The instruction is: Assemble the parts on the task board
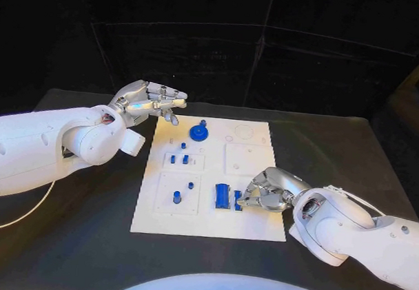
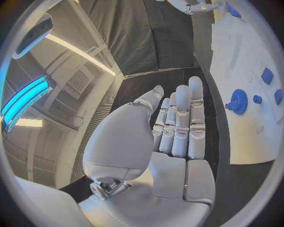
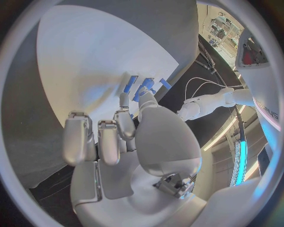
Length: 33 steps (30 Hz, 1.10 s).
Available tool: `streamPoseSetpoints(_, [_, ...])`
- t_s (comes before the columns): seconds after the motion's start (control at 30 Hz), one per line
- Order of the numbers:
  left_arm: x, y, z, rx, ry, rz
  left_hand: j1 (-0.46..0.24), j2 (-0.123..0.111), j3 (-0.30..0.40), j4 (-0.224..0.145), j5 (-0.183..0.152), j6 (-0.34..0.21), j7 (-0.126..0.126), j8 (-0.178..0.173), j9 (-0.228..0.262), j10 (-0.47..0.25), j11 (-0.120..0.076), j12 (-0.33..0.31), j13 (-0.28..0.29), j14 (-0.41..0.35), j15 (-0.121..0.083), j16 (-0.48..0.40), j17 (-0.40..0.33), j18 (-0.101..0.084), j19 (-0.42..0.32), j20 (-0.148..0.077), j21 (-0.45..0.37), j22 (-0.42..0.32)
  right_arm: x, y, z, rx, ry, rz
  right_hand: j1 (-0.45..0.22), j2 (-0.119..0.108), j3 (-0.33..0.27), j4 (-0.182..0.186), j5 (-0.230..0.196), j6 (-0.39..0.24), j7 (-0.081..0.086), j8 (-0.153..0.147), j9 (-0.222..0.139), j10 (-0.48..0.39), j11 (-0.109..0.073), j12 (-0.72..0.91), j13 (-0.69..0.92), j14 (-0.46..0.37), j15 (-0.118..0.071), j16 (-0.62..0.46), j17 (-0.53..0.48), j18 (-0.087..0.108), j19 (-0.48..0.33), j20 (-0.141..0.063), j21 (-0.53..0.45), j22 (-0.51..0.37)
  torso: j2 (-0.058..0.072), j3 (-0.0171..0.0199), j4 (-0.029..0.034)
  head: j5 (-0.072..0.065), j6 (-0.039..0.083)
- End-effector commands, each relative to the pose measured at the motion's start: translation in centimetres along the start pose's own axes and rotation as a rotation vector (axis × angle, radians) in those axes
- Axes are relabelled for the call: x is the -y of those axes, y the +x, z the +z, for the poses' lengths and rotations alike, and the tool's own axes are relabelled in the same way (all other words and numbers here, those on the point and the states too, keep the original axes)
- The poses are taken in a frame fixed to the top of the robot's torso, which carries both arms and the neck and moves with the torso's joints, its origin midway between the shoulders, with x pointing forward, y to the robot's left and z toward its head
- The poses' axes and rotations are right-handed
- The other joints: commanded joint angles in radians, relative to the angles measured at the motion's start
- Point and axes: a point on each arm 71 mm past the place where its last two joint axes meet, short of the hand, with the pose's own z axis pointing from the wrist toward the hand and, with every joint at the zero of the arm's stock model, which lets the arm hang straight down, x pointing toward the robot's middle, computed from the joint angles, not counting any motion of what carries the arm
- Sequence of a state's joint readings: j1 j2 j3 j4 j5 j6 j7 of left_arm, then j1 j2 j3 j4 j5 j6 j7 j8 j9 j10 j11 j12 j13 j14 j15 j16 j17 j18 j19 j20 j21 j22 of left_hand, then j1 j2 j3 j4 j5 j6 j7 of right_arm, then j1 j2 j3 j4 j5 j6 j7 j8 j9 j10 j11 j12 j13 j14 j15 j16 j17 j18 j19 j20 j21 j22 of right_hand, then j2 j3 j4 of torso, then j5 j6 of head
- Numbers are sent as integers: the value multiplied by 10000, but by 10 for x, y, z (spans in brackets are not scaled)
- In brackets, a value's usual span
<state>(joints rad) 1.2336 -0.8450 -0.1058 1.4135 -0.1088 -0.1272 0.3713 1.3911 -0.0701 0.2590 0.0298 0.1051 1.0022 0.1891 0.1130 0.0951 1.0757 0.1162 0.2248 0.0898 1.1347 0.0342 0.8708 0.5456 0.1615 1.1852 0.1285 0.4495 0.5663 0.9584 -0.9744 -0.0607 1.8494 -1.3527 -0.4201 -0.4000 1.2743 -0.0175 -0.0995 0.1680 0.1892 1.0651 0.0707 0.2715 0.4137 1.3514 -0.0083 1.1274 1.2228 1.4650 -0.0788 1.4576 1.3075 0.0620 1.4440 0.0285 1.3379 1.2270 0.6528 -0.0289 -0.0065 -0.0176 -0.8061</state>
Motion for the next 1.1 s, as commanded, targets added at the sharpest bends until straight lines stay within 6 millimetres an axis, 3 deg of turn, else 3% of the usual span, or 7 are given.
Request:
streamPoseSetpoints(0.03, [4,0,1,-44,440,-51,14,64,-56,-12,-2,-28,-53,67,-13,-29,-17,85,20,-69,-17,65,-11,204,71,15,-49,-13,1,-6,1,-37,-1157,1660,396,29,-30,-210,172,-413,152,-258,-94,-921,149,-1656,-1222,369,131,-799,-23,360,-514,76,-932,-1191,-14,-22,58,-88,142])
streamPoseSetpoints(0.2, [7,-5,1,237,908,-77,42,71,-65,-25,1,-2,-82,96,-7,2,-37,121,26,-83,-29,63,-18,207,72,8,-60,-23,21,-37,16,534,-1488,4610,1557,285,212,-749,240,-1273,667,-990,-487,-3048,585,-5551,-4262,-1469,530,-5365,-4607,1195,-2958,435,-5445,-6187,-33,15,-11,-68,375])
streamPoseSetpoints(0.3, [8,-8,1,427,1126,-108,43,66,-104,-13,3,11,-98,130,-7,15,-50,153,23,-214,-24,-41,-74,201,-24,9,-147,-73,29,-56,28,1043,-1797,5858,2135,393,568,-944,188,-1772,1132,-1465,-920,-3975,1256,-7497,-6065,-3217,1032,-8420,-6652,1073,-4116,910,-7203,-7227,-63,12,-10,-135,549])
streamPoseSetpoints(0.43, [9,-12,2,651,1340,-56,96,123,-114,37,11,-130,-80,127,-54,-129,24,52,-70,-890,88,-1069,-592,167,-762,100,-769,-435,35,-81,43,1773,-2148,7085,2449,204,898,-1114,100,-1671,1353,-1698,-1381,-3934,1420,-8740,-7896,-4166,1455,-10528,-8102,1102,-5060,1281,-8902,-8303,-136,1,-16,-196,788])
streamPoseSetpoints(0.87, [5,-16,12,1731,1260,7,151,197,-390,262,14,-831,71,-93,-295,-841,607,-1121,-271,-2014,1129,-6064,-3032,205,-3577,1317,-3703,-2737,40,-116,86,3112,-2706,8714,1886,-145,2110,-1354,119,-794,1121,-2088,-2896,-2408,1486,-10409,-11607,-3708,1917,-13733,-11369,1233,-4269,1891,-11736,-10557,-296,5,74,-263,1507])
streamPoseSetpoints(0.9, [3,-12,11,1099,969,76,-4101,701,-1008,-298,-315,-3550,-529,-390,-951,-3784,55,-1438,-898,-4813,626,-6759,-3703,-486,-6009,513,-4495,-3561,43,-113,83,2992,-2107,7774,-2433,175,1734,-1680,-469,-3795,574,-2715,-3234,-5771,1058,-11274,-12228,-7031,1574,-14576,-11826,635,-7364,1242,-12189,-11033,-251,-1,36,-291,1381])
streamPoseSetpoints(1.1, [-1,-6,10,1402,943,50,-5996,701,-1332,-298,-1051,-4845,-784,-1130,-951,-5176,-169,-2248,-898,-6098,474,-7200,-4082,-542,-7186,181,-4495,-4008,36,-108,81,3313,-2120,8172,-4497,175,995,-1680,-755,-5102,329,-2715,-3431,-7259,875,-11274,-12228,-8489,788,-14576,-12103,493,-8713,941,-12445,-11297,-499,85,45,-152,1583])
